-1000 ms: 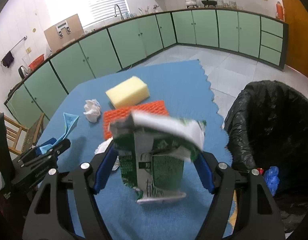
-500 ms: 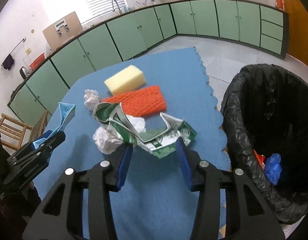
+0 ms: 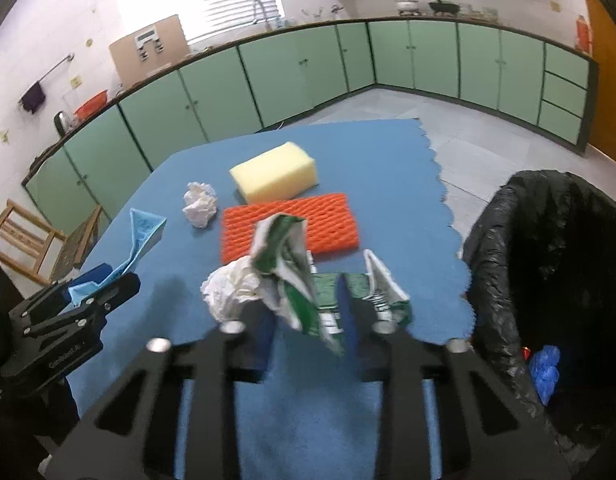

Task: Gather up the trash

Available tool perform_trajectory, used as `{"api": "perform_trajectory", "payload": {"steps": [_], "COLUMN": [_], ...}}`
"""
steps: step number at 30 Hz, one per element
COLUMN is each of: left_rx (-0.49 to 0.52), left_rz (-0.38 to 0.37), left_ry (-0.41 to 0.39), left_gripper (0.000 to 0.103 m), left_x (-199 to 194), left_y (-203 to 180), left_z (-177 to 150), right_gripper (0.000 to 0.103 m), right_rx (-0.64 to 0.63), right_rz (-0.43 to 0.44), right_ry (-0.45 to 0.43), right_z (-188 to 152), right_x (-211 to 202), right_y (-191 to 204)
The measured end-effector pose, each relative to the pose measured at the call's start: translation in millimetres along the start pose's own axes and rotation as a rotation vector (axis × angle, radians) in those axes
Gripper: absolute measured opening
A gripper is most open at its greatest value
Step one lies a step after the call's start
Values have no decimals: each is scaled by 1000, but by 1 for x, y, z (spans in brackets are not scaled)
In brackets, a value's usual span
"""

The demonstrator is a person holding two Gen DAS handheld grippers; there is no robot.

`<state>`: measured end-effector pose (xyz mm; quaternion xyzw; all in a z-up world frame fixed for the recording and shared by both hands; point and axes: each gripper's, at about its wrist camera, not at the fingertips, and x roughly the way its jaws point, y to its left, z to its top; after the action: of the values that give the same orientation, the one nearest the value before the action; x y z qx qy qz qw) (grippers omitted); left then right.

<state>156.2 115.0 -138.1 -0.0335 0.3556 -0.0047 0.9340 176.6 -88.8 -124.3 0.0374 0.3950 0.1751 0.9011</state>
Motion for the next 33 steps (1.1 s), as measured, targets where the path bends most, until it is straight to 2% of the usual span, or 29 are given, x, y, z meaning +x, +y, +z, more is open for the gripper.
{"api": "perform_trajectory", "payload": {"steps": [8, 18, 24, 33], "left_rx": [8, 51, 99, 185], "left_rz": [-19, -107, -181, -313], "left_ry": [-20, -86, -121, -146], "left_gripper": [54, 54, 54, 54], "left_x": [-6, -25, -28, -20], "left_y": [-4, -45, -90, -177], "left_z": [5, 32, 50, 68], "right_gripper": [6, 6, 6, 6], "right_rx": [-15, -18, 27, 145], "right_rz": [-10, -24, -77, -198], "right_ry": [-33, -112, -158, -208], "right_z": [8, 27, 35, 28], "right_x": [-12, -55, -86, -128], "right_y": [1, -13, -50, -134]}}
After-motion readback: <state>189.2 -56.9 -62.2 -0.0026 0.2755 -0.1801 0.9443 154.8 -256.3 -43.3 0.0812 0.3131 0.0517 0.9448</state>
